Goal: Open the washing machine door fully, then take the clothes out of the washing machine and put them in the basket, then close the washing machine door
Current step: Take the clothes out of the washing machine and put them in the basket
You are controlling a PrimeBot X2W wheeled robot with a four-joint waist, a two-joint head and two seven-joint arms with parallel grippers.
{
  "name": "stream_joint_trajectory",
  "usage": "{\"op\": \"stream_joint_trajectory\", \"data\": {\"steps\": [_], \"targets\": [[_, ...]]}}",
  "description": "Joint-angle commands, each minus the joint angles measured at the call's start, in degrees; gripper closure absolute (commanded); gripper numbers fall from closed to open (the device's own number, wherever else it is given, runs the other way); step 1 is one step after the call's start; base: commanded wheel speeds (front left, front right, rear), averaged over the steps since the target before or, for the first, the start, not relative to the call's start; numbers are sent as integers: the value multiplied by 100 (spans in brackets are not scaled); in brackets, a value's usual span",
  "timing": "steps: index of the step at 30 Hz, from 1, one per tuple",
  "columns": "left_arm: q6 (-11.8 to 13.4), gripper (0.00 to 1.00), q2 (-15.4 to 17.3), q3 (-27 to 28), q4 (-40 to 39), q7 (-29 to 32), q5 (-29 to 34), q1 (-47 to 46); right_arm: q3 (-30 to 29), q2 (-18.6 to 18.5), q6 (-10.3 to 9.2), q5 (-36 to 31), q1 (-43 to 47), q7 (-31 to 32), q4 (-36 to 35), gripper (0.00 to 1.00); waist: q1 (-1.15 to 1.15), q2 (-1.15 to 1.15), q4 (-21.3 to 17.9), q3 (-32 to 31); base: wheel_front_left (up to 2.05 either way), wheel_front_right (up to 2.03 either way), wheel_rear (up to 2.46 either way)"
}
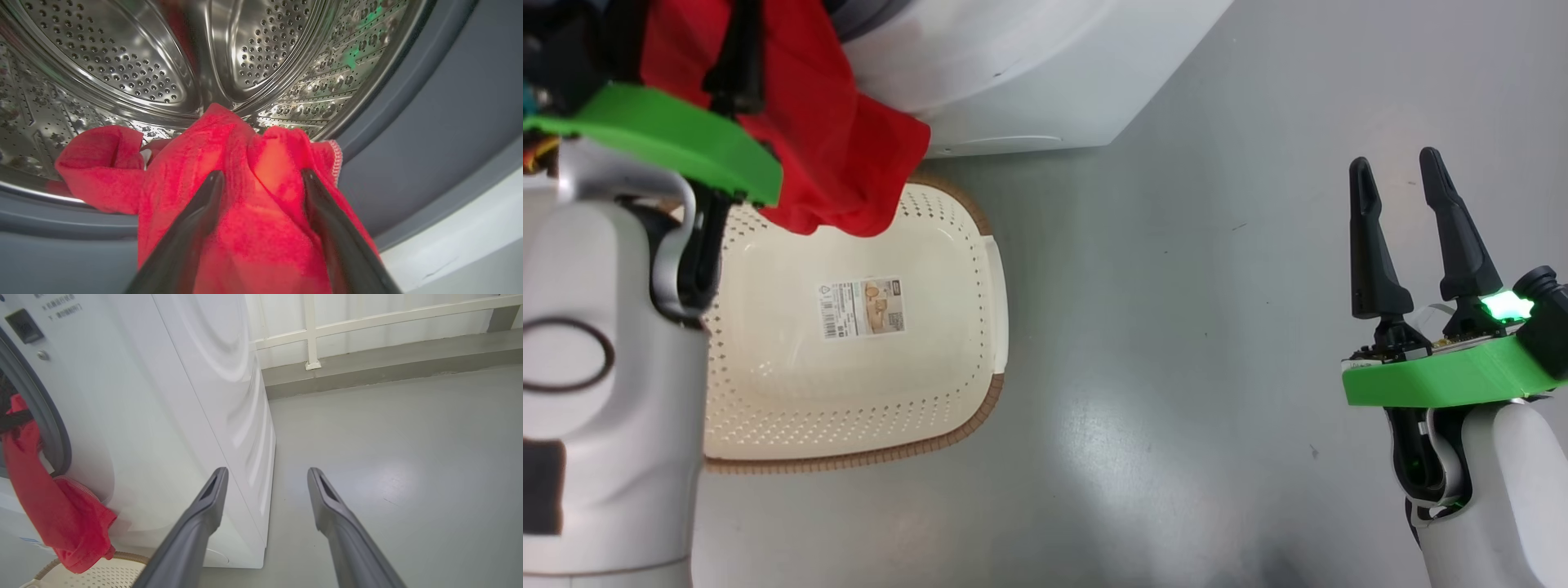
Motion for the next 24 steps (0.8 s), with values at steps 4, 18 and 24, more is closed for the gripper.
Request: {"op": "stream_joint_trajectory", "data": {"steps": [4, 18, 24], "targets": [[-3, 0, 290, 51, 193, 110, -10, -286, 128, 11, 37, 40, 114, -36, -145, 0, 0, 0, -8, 40, 0, 0, 0], [-19, 100, 341, -104, 739, -296, -161, -457, 89, 11, 37, 57, 100, -36, -171, 0, 0, 0, 11, 39, 0, 0, 0], [-12, 100, 326, -53, 506, -745, -255, -6, 73, 11, 37, 67, 123, -36, -171, 0, 0, 0, 51, -17, 0, 0, 0]]}}
